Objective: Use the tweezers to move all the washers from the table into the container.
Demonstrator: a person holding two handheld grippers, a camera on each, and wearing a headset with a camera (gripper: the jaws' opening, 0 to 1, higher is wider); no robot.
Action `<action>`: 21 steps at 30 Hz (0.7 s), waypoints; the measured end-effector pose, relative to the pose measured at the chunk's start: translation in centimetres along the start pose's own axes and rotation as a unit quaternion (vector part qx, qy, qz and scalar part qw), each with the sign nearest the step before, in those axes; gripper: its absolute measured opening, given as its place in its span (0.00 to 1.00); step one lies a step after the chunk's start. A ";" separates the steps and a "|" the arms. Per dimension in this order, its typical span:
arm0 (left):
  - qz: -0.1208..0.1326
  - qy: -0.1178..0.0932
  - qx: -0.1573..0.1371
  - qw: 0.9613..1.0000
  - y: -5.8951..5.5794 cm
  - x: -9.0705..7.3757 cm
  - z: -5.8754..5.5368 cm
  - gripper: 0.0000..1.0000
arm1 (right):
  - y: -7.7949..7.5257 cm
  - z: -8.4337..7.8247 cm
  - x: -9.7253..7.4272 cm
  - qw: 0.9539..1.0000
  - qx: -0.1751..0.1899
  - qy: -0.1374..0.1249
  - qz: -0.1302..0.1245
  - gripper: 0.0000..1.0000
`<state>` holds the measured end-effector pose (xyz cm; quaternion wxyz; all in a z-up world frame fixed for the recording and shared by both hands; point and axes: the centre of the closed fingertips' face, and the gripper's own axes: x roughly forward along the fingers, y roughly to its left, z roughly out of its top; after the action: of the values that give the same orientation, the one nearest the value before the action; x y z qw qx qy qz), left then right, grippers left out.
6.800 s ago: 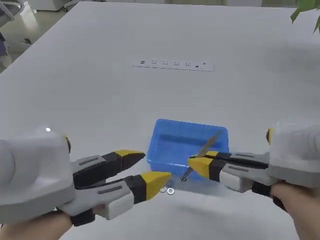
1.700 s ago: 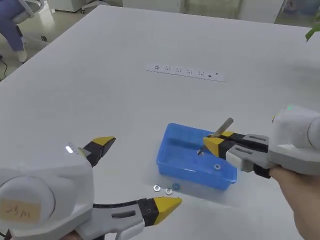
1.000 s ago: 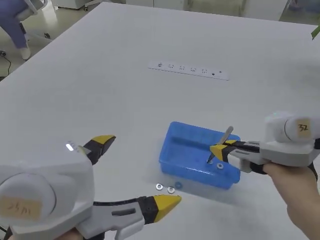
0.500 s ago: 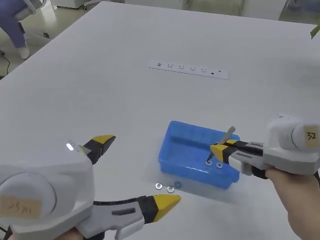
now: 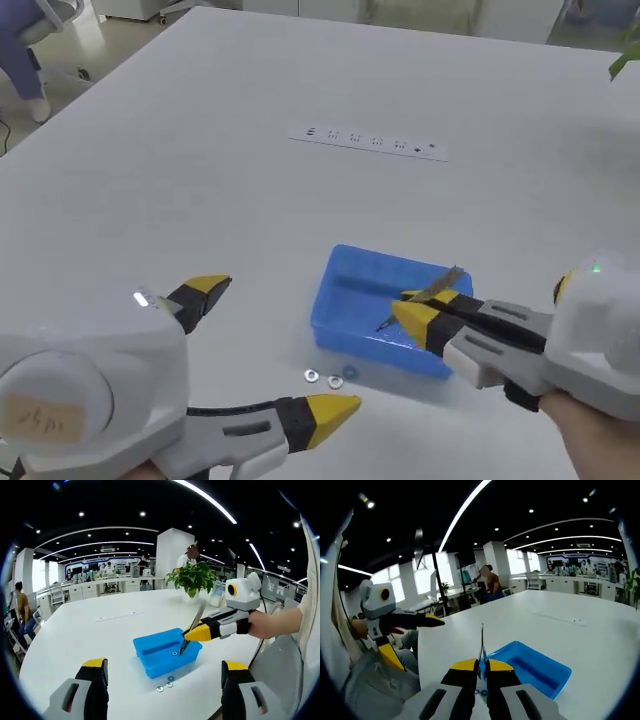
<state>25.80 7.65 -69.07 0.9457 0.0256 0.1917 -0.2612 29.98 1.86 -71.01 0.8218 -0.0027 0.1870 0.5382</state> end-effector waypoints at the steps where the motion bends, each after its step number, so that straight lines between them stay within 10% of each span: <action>1: -0.001 0.000 0.000 1.000 0.0 0.0 0.0 0.96 | 0.2 -0.5 0.3 1.000 -0.003 0.008 0.005 0.03; 21: 0.015 -0.001 -0.008 1.000 1.0 -1.0 -0.5 0.97 | 0.0 -6.1 4.4 0.990 -0.071 0.121 0.027 0.03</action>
<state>25.37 9.10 -69.17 0.9498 0.0202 0.1925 -0.2458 29.70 4.48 -78.07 0.7758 -0.1214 0.2462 0.5681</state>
